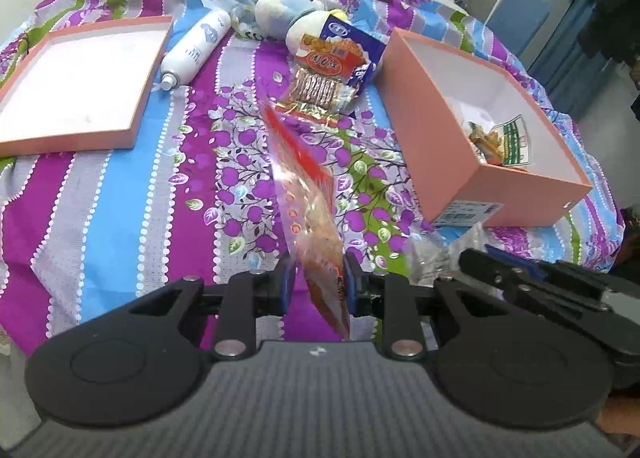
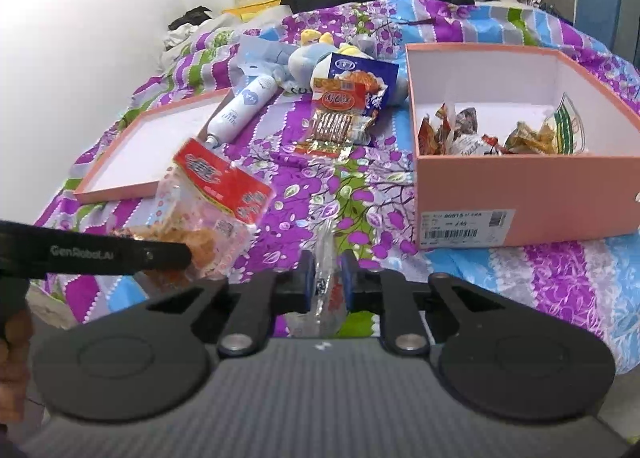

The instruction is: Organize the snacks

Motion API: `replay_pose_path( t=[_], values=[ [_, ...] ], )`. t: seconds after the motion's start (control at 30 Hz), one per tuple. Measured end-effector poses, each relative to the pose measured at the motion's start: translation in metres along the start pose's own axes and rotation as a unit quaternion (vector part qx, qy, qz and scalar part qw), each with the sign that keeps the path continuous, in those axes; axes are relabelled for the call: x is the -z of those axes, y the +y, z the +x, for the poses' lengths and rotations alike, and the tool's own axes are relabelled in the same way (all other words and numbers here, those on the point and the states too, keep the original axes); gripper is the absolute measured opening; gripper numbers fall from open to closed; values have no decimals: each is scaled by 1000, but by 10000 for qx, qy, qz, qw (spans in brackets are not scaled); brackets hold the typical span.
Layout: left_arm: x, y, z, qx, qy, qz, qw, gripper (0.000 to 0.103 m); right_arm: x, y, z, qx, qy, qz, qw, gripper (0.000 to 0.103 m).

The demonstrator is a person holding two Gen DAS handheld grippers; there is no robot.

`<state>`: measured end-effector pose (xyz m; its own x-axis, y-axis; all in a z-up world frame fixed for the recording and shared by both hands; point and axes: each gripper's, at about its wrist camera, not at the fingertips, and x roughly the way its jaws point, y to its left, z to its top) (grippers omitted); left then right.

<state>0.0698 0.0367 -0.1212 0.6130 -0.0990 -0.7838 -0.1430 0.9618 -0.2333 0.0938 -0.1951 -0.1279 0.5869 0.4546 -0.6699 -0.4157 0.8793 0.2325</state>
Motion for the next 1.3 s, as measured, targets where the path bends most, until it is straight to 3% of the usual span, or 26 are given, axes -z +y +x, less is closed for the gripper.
replay_pose_path(
  t=[0.3, 0.8, 1.2, 1.3],
  values=[
    [5, -14, -13, 280, -85, 75, 9995, 6, -4, 0, -25, 161, -242, -46, 9996, 13],
    [29, 18, 23, 310, 551, -180, 9978, 7, 16, -24, -3, 124, 288, 232, 9992, 12],
    [-32, -25, 2, 491, 171, 121, 9986, 7, -45, -31, -30, 32, -239, 97, 9997, 12],
    [-54, -40, -4, 606, 18, 219, 9979, 12, -65, -35, -38, 42, -443, 77, 9990, 12]
  ],
)
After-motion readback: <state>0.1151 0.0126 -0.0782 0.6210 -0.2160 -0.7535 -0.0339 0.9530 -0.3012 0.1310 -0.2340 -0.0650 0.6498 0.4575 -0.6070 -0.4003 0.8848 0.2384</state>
